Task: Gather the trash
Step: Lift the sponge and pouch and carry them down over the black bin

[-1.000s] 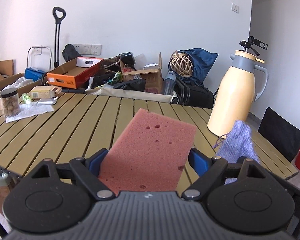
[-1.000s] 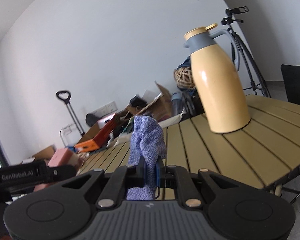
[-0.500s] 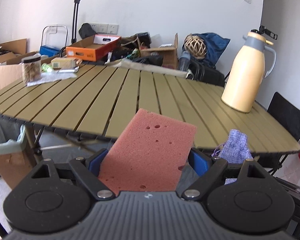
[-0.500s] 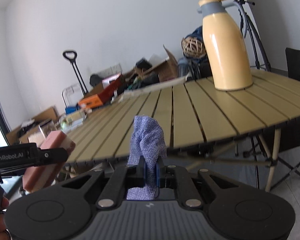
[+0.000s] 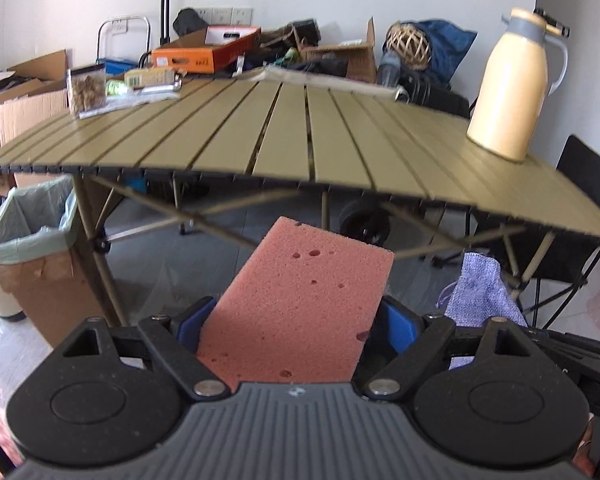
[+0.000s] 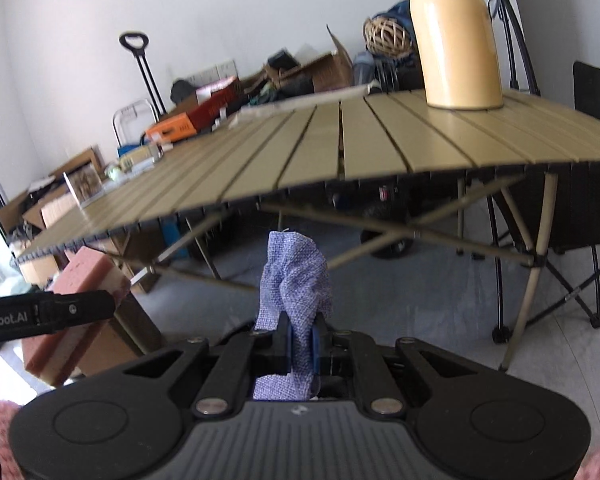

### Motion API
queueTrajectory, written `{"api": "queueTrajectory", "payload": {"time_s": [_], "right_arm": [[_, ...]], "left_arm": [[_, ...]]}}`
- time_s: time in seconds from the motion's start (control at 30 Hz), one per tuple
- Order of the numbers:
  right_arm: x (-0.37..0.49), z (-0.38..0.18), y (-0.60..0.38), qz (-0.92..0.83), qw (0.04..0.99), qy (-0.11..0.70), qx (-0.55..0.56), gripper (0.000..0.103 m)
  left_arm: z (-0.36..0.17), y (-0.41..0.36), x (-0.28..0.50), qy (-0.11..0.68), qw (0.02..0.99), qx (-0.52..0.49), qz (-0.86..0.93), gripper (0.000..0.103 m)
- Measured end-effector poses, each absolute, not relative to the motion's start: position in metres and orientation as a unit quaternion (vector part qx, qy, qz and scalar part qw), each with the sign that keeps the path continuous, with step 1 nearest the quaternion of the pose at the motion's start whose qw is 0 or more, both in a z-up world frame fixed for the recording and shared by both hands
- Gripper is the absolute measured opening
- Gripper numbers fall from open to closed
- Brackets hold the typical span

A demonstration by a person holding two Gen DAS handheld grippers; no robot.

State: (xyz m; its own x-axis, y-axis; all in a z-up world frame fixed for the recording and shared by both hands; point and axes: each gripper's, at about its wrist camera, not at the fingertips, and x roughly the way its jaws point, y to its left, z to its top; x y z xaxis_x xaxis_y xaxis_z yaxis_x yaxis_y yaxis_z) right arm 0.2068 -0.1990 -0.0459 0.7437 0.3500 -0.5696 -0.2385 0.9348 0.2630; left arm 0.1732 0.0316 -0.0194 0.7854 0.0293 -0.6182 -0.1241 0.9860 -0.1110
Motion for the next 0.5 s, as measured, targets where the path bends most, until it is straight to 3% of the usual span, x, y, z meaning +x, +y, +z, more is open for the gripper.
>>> {"api": "queueTrajectory", "payload": {"time_s": [0.5], "right_arm": [[0.199, -0.098, -0.190, 0.145, 0.903, 0.401, 0.053, 0.009]], "left_arm": [[-0.088, 0.045, 0.169, 0.402, 0.910, -0.086, 0.062, 0.087]]}}
